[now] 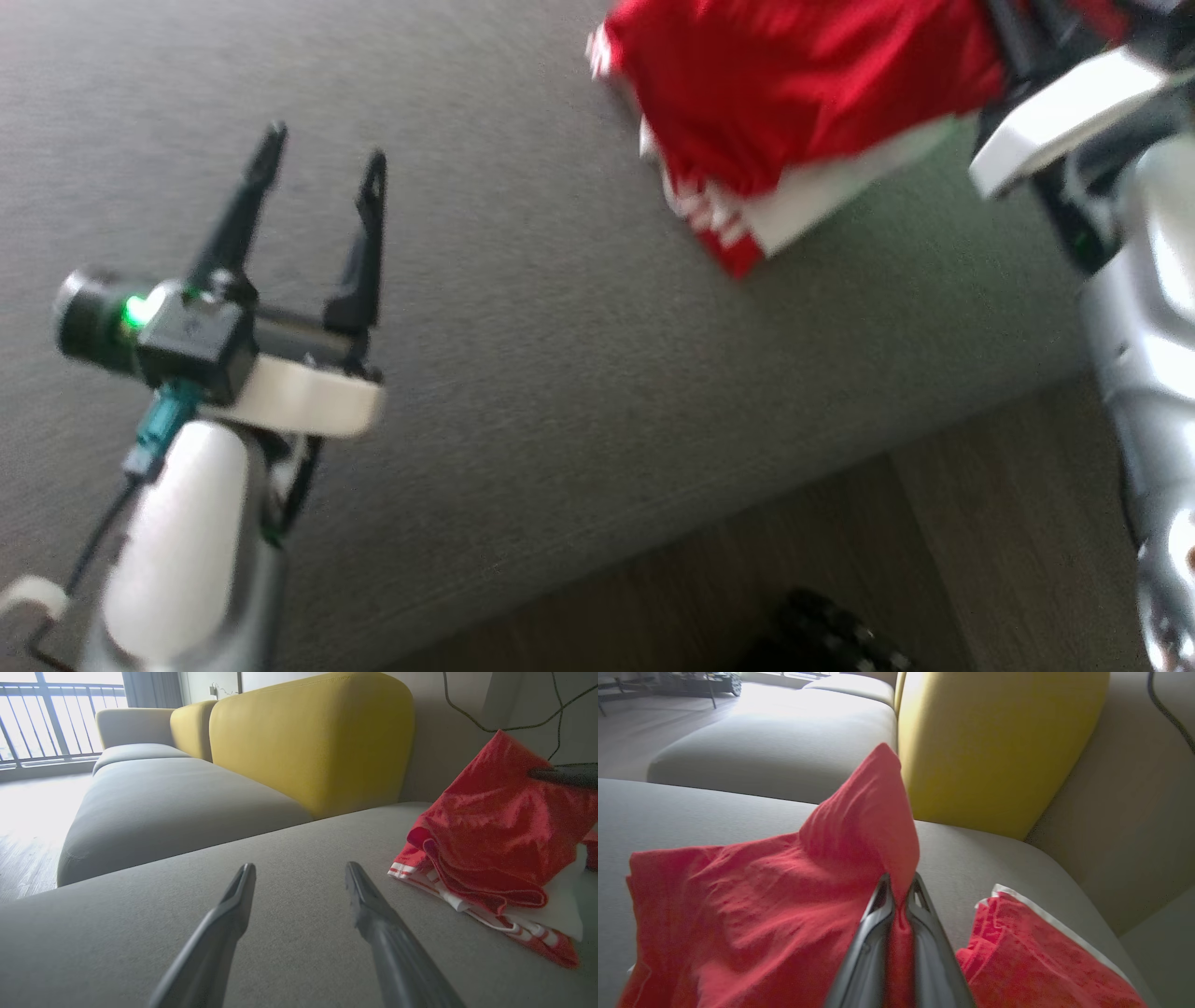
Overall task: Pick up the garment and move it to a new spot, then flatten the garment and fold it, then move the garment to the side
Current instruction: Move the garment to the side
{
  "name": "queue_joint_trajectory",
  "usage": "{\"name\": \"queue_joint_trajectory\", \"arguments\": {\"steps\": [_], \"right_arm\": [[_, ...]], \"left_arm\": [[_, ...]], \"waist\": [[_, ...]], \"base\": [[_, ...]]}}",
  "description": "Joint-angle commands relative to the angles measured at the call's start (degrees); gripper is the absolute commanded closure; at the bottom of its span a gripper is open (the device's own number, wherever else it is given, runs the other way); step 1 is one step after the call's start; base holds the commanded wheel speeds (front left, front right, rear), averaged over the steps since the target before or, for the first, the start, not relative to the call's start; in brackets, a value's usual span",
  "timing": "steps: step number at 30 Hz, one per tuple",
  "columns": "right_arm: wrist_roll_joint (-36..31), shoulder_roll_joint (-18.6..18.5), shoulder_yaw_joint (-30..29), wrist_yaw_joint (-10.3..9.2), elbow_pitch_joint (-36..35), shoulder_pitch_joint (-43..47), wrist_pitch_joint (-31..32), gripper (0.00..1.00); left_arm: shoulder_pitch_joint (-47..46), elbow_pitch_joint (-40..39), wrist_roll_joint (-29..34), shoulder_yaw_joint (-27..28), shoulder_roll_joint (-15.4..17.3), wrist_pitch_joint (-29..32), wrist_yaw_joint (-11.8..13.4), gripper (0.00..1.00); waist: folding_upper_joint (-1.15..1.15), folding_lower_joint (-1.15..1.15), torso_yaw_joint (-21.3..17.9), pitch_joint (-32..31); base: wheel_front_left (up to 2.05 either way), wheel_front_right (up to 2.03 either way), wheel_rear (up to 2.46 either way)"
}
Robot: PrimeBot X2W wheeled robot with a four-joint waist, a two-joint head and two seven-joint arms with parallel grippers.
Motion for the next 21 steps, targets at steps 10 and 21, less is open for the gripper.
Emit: {"name": "queue_joint_trajectory", "arguments": {"steps": [10,21], "right_arm": [[-1.2,-2.2,-7.7,-0.02,5.8,-7.5,-2.8,1.00],[-5.6,-0.4,-16.3,-0.02,9.6,-9.8,-3.9,1.00]], "left_arm": [[-7.6,-2.4,1.8,-0.2,5.3,0.4,-1.5,0.00],[-7.6,-5.2,1.6,-1.1,6.6,3.4,-1.6,0.00]], "waist": [[0.00,-0.02,-9.2,7.7],[0.00,-0.02,-12.3,10.0]], "base": [[0.00,0.00,0.00],[0.00,0.00,0.00]]}}
